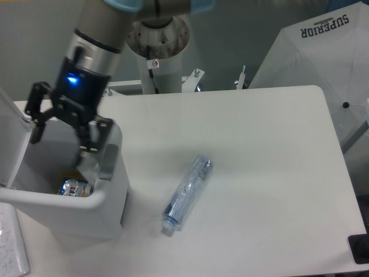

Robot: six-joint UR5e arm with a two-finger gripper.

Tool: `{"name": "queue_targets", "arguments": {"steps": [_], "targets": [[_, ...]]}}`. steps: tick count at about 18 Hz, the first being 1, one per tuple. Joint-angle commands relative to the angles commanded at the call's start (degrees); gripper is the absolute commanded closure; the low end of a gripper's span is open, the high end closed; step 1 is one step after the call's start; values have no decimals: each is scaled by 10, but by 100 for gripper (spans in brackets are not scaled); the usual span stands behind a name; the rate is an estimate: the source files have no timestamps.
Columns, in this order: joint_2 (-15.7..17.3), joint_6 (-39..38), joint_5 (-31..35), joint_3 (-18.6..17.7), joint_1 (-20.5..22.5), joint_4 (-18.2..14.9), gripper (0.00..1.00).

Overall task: Place the trash in the trash can
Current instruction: 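Open the gripper to drop the bag into the bin, then move the gripper over the clear water bottle's cap end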

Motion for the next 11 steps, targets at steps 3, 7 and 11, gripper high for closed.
{"name": "queue_targets", "arguments": {"steps": [3,7,11], "targets": [[-30,2,4,9,48,1,0],[-77,10,39,34,86,1,0],[-122,56,108,36,88,1,0]]}}
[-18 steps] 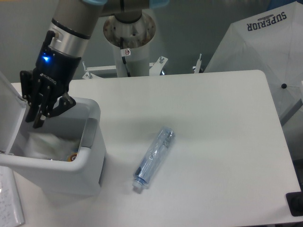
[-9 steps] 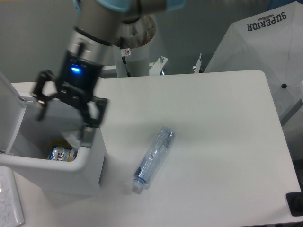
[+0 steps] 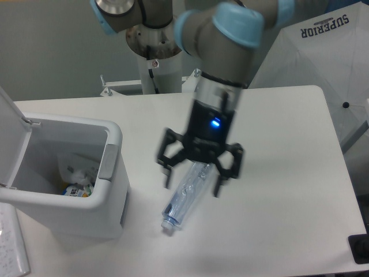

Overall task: Place the trash in the trash can
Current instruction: 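Move the gripper over the clear water bottle's cap end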

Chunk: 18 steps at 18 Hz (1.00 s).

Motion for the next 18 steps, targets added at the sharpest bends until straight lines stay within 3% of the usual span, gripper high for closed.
{"name": "queue_targets", "arguments": {"steps": [8,13,16,18], "targets": [[-60,44,82,-22,-7,-3,0],[-56,131,120,-69,-32,-3,0],[-34,171,134,-114,-37,-3,0],[-34,185,157,-121,-44,-2,0]]}}
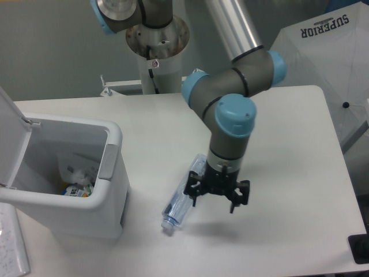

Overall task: Place the trash in the trash can
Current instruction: 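Move the gripper over the clear water bottle's cap end, then lower and close the gripper around the bottle near its cap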

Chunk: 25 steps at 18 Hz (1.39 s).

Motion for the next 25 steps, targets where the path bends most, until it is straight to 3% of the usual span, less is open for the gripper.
{"name": "queue_targets", "arguments": {"steps": [6,9,16,25], "targets": [[8,-3,15,-19,-18,8,0],[2,-20,13,-19,-20,41,0],[-35,-26,13,-4,-39,43,0],[-51,-25,12,-7,-56,43,0]]}}
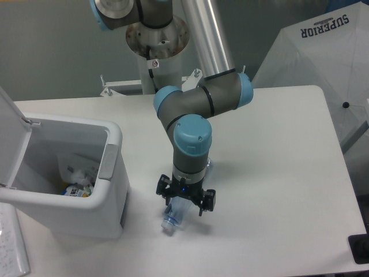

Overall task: Place the trash in the trash can
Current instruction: 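Lower and close the gripper around the bottle near its cap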

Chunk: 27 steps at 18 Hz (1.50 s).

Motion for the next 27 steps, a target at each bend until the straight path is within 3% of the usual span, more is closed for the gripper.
{"name": "queue_targets", "arguments": {"steps": [27], "targets": [[-31,-5,4,5,-9,0,4]]}}
